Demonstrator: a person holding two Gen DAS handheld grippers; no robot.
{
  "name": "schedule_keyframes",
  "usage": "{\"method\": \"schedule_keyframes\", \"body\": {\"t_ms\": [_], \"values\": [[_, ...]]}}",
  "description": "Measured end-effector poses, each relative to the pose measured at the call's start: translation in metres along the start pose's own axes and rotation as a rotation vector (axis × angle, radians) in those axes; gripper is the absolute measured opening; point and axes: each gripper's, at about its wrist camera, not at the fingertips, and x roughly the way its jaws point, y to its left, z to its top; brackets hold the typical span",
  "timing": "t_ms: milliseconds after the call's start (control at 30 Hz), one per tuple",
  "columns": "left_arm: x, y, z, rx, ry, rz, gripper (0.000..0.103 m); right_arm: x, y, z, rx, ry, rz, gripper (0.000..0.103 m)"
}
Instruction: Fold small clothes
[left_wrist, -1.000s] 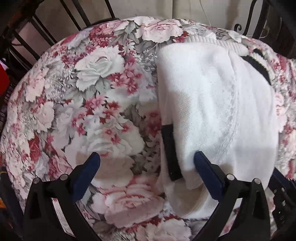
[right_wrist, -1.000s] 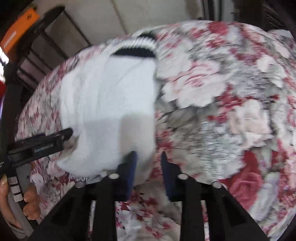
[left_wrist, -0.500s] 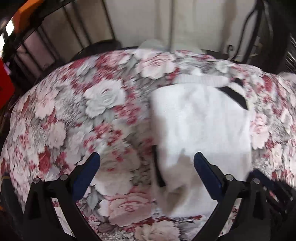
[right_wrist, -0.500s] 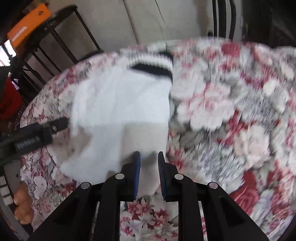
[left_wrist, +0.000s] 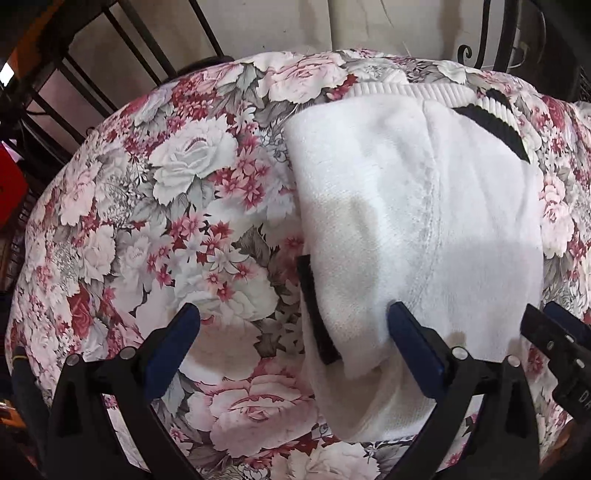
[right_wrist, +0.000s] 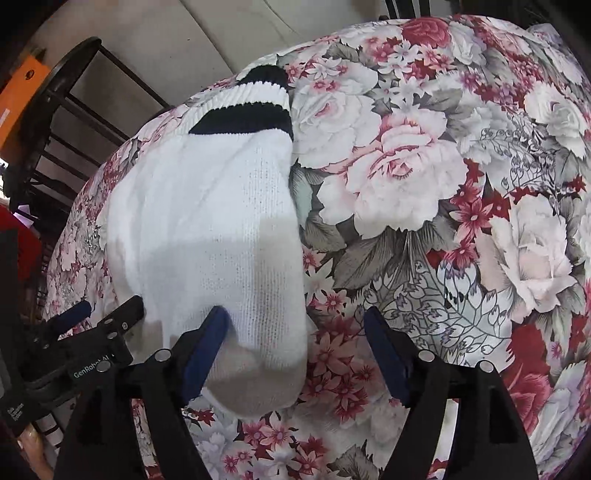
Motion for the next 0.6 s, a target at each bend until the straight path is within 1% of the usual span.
{"method": "schedule_keyframes", "body": {"t_ms": [167, 233, 300, 467, 600], "values": [[-0.001, 0.001, 0.000, -0.032, 0.008, -0.028, 0.099, -0.002, 0.003, 0.001, -0.007, -0.002, -0.007, 0.079], [-0.001, 0.002, 0.002, -0.038, 0.008, -0.036, 0.099, -0.010, 0.001, -0.001, -0.008, -0.008, -0.007, 0.078], [0.001, 0.005, 0.001, -0.040, 0.007, -0.038, 0.099, -0.017, 0.003, 0.002, -0.023, -0.028, -0.009, 0.078], [-0.001, 0.006, 0.003, -0.034, 0.004, -0.034, 0.099, -0.037, 0.018, 0.007, -0.075, -0.114, -0.003, 0.078], [-0.004, 0.004, 0.005, -0.028, -0.002, -0.033, 0.098, -0.043, 0.030, 0.006, -0.132, -0.142, -0.009, 0.078]]}}
